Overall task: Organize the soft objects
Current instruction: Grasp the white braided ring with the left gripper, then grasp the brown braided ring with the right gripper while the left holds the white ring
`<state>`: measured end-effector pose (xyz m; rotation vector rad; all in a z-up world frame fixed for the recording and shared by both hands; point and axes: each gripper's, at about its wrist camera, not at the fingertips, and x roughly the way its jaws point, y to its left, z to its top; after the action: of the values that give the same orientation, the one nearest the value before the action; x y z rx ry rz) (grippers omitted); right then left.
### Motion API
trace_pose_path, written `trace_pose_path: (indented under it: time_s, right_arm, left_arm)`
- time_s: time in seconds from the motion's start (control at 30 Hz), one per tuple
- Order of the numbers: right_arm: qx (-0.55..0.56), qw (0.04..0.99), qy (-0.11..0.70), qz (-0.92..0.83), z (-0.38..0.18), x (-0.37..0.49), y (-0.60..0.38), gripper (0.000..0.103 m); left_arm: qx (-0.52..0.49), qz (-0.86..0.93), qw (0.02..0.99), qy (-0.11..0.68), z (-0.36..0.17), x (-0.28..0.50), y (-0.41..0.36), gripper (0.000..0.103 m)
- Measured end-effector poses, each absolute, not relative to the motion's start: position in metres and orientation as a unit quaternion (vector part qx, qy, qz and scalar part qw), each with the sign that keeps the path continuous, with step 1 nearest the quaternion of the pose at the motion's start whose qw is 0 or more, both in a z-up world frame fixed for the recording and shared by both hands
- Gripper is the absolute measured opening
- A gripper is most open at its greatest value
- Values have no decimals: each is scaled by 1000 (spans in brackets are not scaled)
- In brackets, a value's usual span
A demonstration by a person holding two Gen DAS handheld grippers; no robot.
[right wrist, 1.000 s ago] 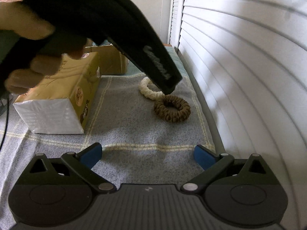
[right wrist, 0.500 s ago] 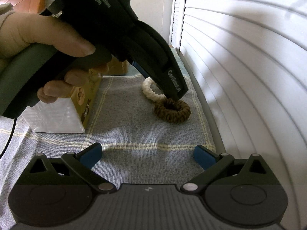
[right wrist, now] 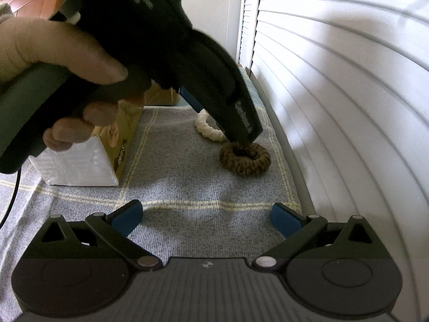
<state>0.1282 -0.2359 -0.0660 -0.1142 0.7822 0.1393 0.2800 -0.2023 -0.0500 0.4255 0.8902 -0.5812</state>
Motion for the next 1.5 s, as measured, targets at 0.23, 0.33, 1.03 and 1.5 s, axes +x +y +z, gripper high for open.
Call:
trace_pose_path:
  time_s: [0.23,0.33,1.03,1.5]
  right_arm:
    - [-56,920,381,67,-66,129,-236,103]
    - [-60,921,378,67,-65,128,-234,103]
    - [-31,932,361,-8,-59,162,-242,68]
    - [-16,933,359,-24,-54,174,-243,44]
  left_arm:
    - [179,-275,844,424,-51,282,-196,38]
    - [172,-278,844,424,-49,283,-192,35]
    - [148,-304,842,421,-32,285,-183,33]
    - [139,-309,843,418,-23,280,-176,33]
